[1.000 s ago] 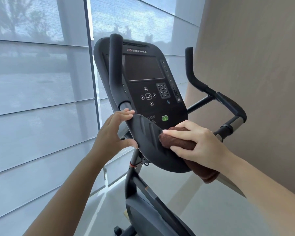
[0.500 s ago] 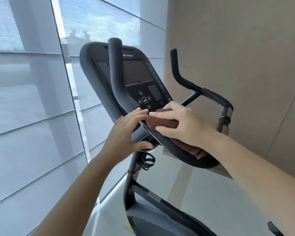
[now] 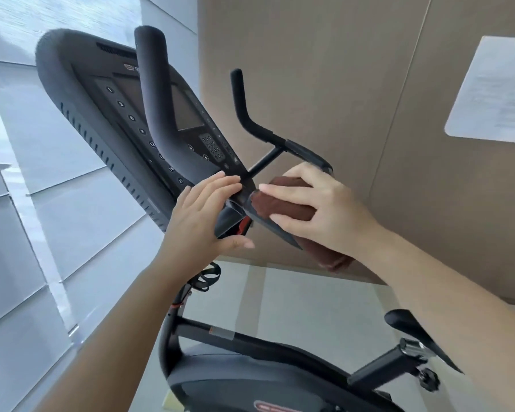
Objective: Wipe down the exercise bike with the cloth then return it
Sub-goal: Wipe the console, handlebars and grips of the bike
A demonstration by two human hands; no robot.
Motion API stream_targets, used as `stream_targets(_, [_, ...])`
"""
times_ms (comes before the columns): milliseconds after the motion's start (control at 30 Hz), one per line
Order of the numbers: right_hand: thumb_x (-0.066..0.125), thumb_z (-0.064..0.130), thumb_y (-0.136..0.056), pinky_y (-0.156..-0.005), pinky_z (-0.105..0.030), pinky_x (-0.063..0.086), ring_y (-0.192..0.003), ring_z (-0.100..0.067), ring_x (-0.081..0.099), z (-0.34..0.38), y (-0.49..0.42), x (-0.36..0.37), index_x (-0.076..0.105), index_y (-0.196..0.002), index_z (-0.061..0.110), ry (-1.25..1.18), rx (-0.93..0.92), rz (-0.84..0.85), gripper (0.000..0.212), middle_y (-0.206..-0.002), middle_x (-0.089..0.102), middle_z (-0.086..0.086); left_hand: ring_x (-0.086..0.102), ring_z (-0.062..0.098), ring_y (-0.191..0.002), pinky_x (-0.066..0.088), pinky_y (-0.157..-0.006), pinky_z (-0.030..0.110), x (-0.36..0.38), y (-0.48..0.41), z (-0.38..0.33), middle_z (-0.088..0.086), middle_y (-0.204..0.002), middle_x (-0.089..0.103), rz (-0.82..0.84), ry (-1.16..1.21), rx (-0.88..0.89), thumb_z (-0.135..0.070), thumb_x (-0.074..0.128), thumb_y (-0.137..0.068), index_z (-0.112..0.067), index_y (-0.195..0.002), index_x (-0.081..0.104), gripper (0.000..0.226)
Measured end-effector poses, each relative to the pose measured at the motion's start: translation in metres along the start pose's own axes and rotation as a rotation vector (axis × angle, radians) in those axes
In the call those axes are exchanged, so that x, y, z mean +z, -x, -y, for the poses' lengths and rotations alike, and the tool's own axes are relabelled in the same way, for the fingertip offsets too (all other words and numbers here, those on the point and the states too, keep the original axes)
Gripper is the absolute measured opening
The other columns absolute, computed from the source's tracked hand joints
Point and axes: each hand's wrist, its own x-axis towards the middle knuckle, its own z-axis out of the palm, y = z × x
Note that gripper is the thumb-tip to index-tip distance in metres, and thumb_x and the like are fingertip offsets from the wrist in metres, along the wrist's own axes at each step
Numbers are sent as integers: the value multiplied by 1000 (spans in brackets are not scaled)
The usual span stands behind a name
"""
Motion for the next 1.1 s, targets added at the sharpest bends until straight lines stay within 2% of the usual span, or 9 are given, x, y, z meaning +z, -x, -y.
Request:
stream_targets(133, [64, 30, -80, -87, -43, 46, -97, -27, 54, -1, -1, 6, 61, -118, 29, 25, -22, 73, 38, -107, 56, -4, 37, 23, -130, 34, -98, 60, 0, 0, 0, 5, -133, 50, 9, -5, 11, -69, 49, -64, -6, -124, 51, 87])
stream_targets(300, [65, 33, -79, -87, -35, 47, -94, -26, 53, -18, 41, -4, 61, -117, 28, 37, -46, 35, 39, -105, 55, -3, 36, 25, -131, 32, -103, 54, 5, 0, 1, 7, -132, 51, -10, 37, 11, -75, 43, -66, -5, -123, 51, 91])
stream_targets(433, [65, 38, -77, -87, -23, 44, -96, -12, 54, -9, 31, -6, 61, -115, 29, -94, 96, -47, 40, -103, 55, 2, 37, 26, -129, 30, -105, 45, 7, 0, -1, 9, -130, 52, -28, 75, 8, -80, 38, -66, -3, -121, 52, 95])
stream_targets(500, [63, 39, -79, -88, -26, 45, -97, -12, 54, 4, 10, 0, 63, -114, 27, -102, 111, -120, 38, -102, 55, 2, 38, 26, -129, 31, -105, 47, 6, 0, -1, 8, -130, 52, -21, 71, 5, -80, 37, -66, -3, -121, 52, 95])
stream_targets(667, [61, 35, -84, -81, -41, 49, -94, -26, 53, 20, -7, 19, 62, -117, 27, 119, 29, -27, 34, -105, 57, -7, 39, 23, -129, 32, -99, 61, 0, 1, 0, 5, -130, 52, 1, 37, 9, -79, 36, -66, -8, -122, 52, 92])
stream_targets(767, [61, 31, -83, -76, -42, 51, -89, -29, 54, 8, 14, 15, 63, -115, 25, 158, -34, -80, 33, -104, 57, -8, 37, 22, -130, 28, -101, 62, -3, 1, -1, 3, -132, 51, 23, 8, 0, -79, 35, -65, -9, -122, 52, 92])
stream_targets(900, [60, 28, -82, -79, -32, 49, -87, -29, 56, -14, 44, 15, 65, -112, 20, 157, -36, -223, 32, -100, 59, -9, 36, 21, -131, 26, -101, 63, -6, 2, 0, 2, -134, 50, 42, -25, 3, -76, 37, -66, -11, -123, 52, 88])
stream_targets(1033, [59, 24, -83, -83, -27, 47, -88, -26, 58, -37, 65, 11, 66, -110, 13, 60, 109, -307, 30, -98, 58, -11, 32, 19, -133, 22, -102, 62, -10, 2, -2, 1, -137, 47, 68, -46, -11, -73, 38, -67, -13, -126, 49, 85])
stream_targets(1100, [63, 17, -82, -85, -17, 43, -88, -24, 58, -47, 73, 6, 67, -110, 14, 36, 222, -313, 28, -99, 58, -9, 31, 20, -134, 22, -103, 62, -11, 3, -6, 2, -138, 46, 79, -70, -21, -73, 38, -66, -12, -127, 48, 87])
